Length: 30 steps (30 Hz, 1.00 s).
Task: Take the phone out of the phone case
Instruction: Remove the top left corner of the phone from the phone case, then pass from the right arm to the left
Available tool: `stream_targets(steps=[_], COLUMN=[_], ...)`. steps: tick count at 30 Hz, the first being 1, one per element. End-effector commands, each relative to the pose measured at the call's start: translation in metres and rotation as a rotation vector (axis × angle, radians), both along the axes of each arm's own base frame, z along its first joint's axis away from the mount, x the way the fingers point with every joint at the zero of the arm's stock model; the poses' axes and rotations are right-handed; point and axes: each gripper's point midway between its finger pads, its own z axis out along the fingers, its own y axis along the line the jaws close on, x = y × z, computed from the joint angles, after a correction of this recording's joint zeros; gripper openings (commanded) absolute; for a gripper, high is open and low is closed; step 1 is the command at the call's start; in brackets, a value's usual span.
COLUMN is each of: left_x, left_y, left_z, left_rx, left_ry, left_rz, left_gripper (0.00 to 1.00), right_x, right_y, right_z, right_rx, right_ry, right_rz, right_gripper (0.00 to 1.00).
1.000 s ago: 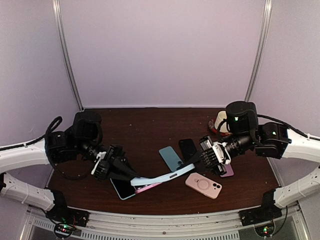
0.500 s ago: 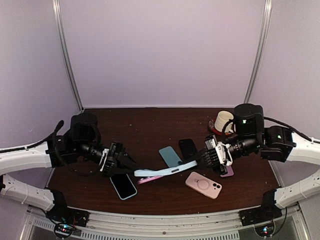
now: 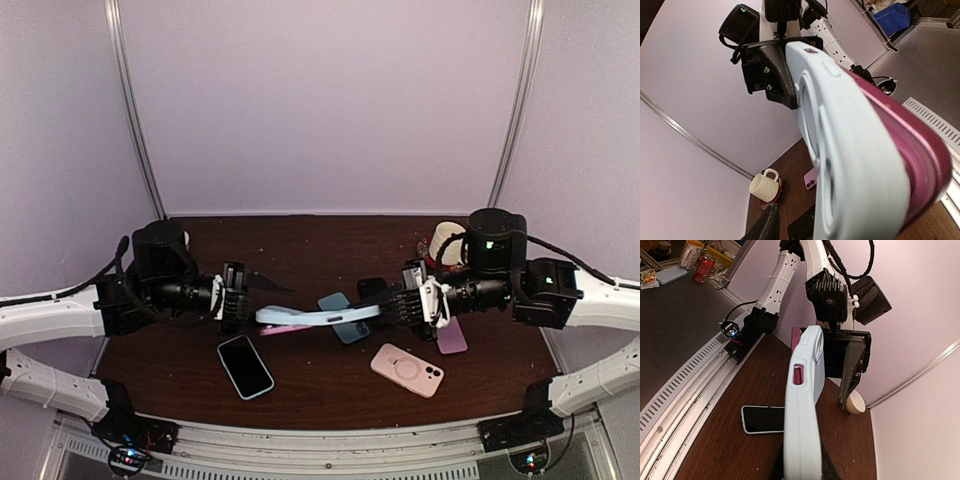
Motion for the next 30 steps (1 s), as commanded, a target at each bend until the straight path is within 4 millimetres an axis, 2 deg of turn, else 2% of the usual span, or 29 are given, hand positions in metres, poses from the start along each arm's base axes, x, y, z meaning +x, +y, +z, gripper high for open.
stream_targets(steps=[1, 6, 10, 15, 19, 23, 30], left_x=[0.022, 0.051, 0.07, 0.077, 0.08, 0.087, 0.114], left_y=[-0.002, 0.004, 0.011, 0.02, 0.024, 0.027, 0.044], left_z=[0.047, 0.071, 0.073, 0.082, 0.081, 0.079, 0.082], left_rx=[-0.176, -0.299, -0.325, -0.355, -0.349, -0.332, -0.332], left_ry=[-0.05, 0.005, 0.001, -0.016, -0.03, -0.043, -0.081], left_rz=[0.118, 0.286, 0.402, 0.45, 0.464, 0.493, 0.66], left_gripper=[0.38, 0.38, 0.38, 0.39, 0.39, 0.41, 0.6], right_x=[-0.01, 0.004, 0.021, 0.049, 0.072, 0.081, 0.107], right_y=[0.013, 0.026, 0.036, 0.039, 0.03, 0.02, -0.009], right_z=[0.017, 0.012, 0.008, 0.004, 0.005, 0.005, 0.018], right_rx=[0.088, 0.122, 0.14, 0.154, 0.165, 0.142, 0.171], right_ry=[-0.024, -0.046, -0.065, -0.097, -0.14, -0.186, -0.25], right_rz=[0.051, -0.027, -0.119, -0.272, -0.42, -0.485, -0.694], right_gripper=[0.0, 0.0, 0.0, 0.0, 0.0, 0.0, 0.0])
